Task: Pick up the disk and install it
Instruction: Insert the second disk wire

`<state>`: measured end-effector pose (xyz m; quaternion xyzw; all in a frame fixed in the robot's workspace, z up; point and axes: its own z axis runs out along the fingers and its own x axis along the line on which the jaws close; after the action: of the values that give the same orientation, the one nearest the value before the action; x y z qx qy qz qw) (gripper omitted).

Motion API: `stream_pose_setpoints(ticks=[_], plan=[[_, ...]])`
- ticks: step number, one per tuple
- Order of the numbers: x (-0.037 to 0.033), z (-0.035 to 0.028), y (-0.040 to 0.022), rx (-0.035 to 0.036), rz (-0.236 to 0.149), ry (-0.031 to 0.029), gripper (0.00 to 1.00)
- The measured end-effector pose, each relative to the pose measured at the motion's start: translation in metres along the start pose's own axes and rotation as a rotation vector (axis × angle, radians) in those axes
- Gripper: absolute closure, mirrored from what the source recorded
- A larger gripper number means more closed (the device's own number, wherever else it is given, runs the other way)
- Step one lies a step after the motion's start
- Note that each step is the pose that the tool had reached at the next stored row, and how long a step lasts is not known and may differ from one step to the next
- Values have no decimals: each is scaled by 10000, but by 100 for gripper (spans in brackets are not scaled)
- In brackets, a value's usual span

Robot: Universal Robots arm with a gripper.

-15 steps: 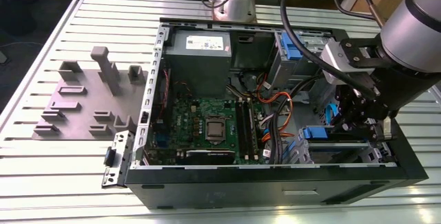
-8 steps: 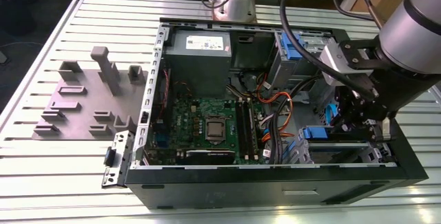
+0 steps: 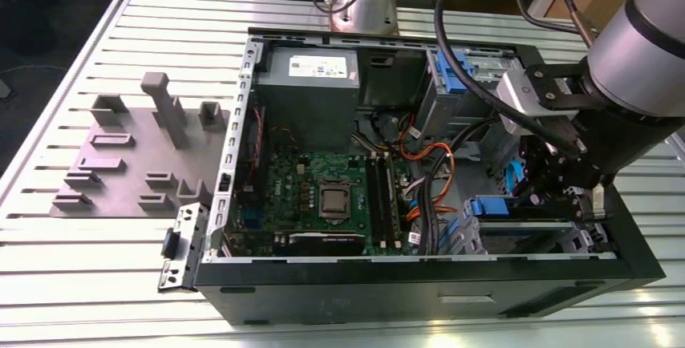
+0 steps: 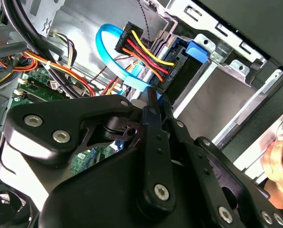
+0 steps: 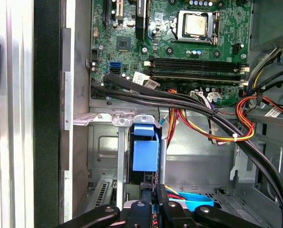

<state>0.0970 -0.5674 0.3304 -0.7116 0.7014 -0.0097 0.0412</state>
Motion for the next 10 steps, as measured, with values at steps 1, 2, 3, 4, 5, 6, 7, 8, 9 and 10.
stream_pose_setpoints(ticks=[1,2,3,4,5,6,7,8,9,10], plan=[[0,0,0,0,1,0,84],[0,1,0,0,0,0,84],[0,2,0,0,0,0,84],[0,5,1,0,0,-2,84],[0,6,1,0,1,-2,84],[0,6,1,0,1,-1,84],[0,6,1,0,0,0,84],[1,6,1,0,0,1,84],[0,8,1,0,0,1,84],[0,9,1,0,0,1,84]])
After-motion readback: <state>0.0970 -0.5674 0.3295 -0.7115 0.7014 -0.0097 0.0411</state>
